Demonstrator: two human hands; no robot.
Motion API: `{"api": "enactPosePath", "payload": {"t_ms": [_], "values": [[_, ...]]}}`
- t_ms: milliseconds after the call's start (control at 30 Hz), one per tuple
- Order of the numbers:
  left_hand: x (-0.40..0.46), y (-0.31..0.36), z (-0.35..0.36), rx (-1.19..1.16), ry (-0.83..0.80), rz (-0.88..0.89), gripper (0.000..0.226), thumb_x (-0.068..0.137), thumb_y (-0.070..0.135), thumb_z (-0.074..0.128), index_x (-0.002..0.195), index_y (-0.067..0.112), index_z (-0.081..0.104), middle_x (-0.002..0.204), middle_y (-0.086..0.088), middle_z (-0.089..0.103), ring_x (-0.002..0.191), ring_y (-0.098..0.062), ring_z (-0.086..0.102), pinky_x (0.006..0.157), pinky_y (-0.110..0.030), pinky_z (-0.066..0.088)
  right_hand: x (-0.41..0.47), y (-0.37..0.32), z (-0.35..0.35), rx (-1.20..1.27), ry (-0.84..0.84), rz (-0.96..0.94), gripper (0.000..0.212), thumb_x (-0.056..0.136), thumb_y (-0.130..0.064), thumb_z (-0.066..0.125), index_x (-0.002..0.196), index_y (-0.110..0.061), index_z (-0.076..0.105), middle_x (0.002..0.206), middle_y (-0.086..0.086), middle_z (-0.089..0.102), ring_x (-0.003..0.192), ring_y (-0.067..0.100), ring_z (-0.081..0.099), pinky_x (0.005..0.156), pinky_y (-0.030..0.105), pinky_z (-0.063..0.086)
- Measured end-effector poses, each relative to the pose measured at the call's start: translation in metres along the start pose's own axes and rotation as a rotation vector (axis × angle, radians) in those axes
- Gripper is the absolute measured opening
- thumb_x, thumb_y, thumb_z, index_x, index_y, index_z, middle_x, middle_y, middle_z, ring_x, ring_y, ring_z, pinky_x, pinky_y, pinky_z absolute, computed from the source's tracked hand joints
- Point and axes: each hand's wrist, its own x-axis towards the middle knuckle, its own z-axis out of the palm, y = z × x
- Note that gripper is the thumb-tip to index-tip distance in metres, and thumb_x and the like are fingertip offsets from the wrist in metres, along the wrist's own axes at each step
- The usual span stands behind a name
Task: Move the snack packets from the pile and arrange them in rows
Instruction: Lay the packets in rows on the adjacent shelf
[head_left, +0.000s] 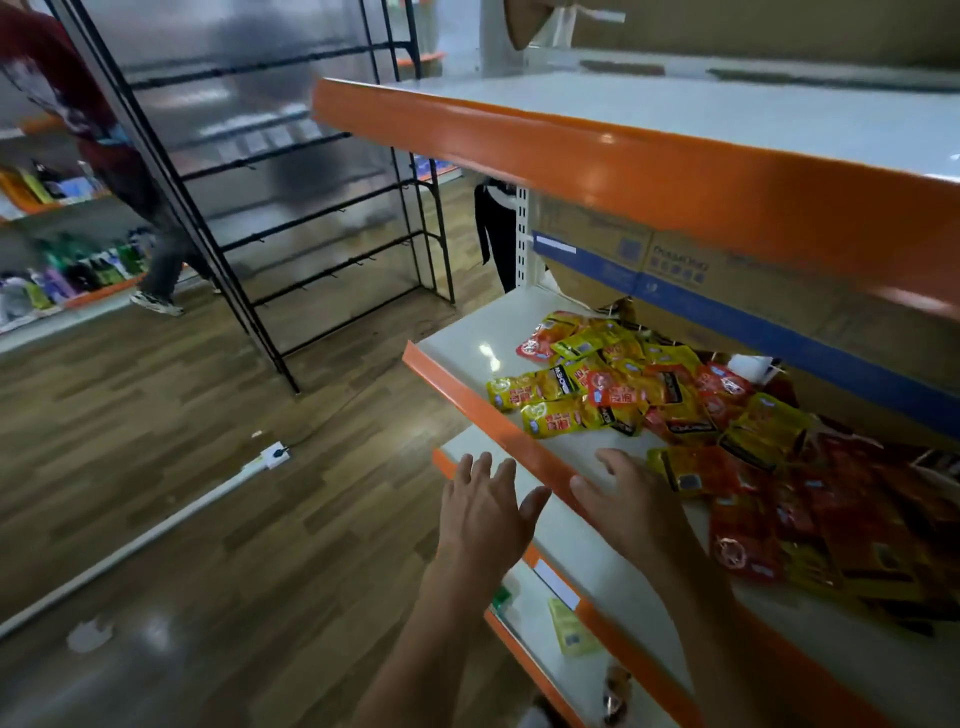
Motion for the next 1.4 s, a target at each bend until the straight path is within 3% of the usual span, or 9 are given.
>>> {"api": "enactPosePath", "payload": {"t_ms": [133,267,400,600,867,1067,1233,1300,1400], "values": [[0.047,-0.016,-0.005,0.023,0.007,0.01,0.077,0.092,0.07,0.021,0.14,0.018,0.05,0.147,-0.013,0.048,0.142,-0.035,0.035,0.112,-0.045,0.036,0.042,-0.01,0.01,-0.033,0.031,0.065,0.045,0.092,-0.038,0.06,0.129,-0.012,0.057,0.126,0.01,0.061,0.117,0.026,0.056,0.092,0.032,0.043],[0.087,-0.028,-0.008,0.006,0.065,0.048,0.073,0.087,0.068,0.021,0.122,0.018,0.06,0.122,-0.006,0.062,0.12,-0.031,0.052,0.1,-0.039,0.041,0.069,-0.018,0.014,-0.128,0.035,0.079,0.046,0.091,-0.04,0.061,0.129,-0.014,0.055,0.124,0.01,0.059,0.113,0.025,0.055,0.089,0.033,0.045],[0.114,-0.032,-0.016,-0.04,0.006,0.058,0.052,0.096,0.057,0.046,0.129,0.018,0.055,0.125,-0.007,0.057,0.118,-0.028,0.05,0.095,-0.038,0.041,0.081,-0.019,0.023,-0.198,0.085,0.047,0.042,0.089,-0.033,0.064,0.127,-0.018,0.058,0.123,0.007,0.059,0.113,0.024,0.052,0.089,0.033,0.045],[0.165,-0.042,-0.02,-0.077,0.048,0.113,0.054,0.095,0.053,0.052,0.138,0.019,0.05,0.138,-0.006,0.052,0.129,-0.027,0.044,0.104,-0.036,0.038,0.095,-0.028,0.05,-0.22,0.1,-0.003,0.044,0.085,-0.025,0.07,0.128,-0.017,0.064,0.132,0.003,0.06,0.115,0.026,0.053,0.094,0.035,0.044],[0.213,-0.049,-0.016,-0.009,-0.102,0.294,0.045,0.09,0.046,0.059,0.124,0.017,0.054,0.128,-0.008,0.05,0.119,-0.03,0.041,0.092,-0.035,0.039,0.1,-0.047,0.064,-0.279,0.164,0.132,0.058,0.093,-0.038,0.06,0.147,-0.038,0.039,0.137,-0.004,0.041,0.118,0.021,0.041,0.095,0.032,0.039],[0.235,-0.063,-0.016,-0.183,-0.137,0.338,0.042,0.088,0.037,0.062,0.119,0.013,0.047,0.114,-0.006,0.051,0.112,-0.03,0.045,0.083,-0.034,0.03,0.104,-0.061,0.074,-0.361,0.167,0.266,0.056,0.095,-0.034,0.055,0.147,-0.037,0.033,0.139,0.003,0.032,0.124,0.027,0.034,0.098,0.038,0.036],[0.236,-0.072,-0.027,-0.426,-0.084,0.344,0.036,0.086,0.031,0.071,0.1,0.02,0.04,0.078,0.009,0.055,0.082,-0.026,0.062,0.084,-0.037,0.036,0.109,-0.072,0.074,-0.37,0.168,0.4,0.054,0.093,-0.038,0.058,0.142,-0.036,0.037,0.143,0.007,0.03,0.131,0.03,0.03,0.104,0.041,0.034],[0.241,-0.075,-0.033,-0.506,-0.12,0.313,0.035,0.083,0.033,0.075,0.098,0.021,0.046,0.079,0.008,0.055,0.078,-0.022,0.059,0.084,-0.039,0.045,0.112,-0.075,0.073,-0.395,0.181,0.434,0.053,0.09,-0.038,0.061,0.138,-0.036,0.04,0.139,0.007,0.031,0.129,0.031,0.029,0.103,0.042,0.034],[0.253,-0.082,-0.036,-0.662,-0.21,0.288,0.037,0.074,0.031,0.082,0.098,0.017,0.058,0.089,-0.003,0.065,0.082,-0.031,0.065,0.067,-0.041,0.052,0.119,-0.077,0.071,-0.436,0.179,0.451,0.055,0.084,-0.038,0.064,0.136,-0.037,0.043,0.146,0.003,0.028,0.132,0.033,0.026,0.107,0.046,0.032]]}}
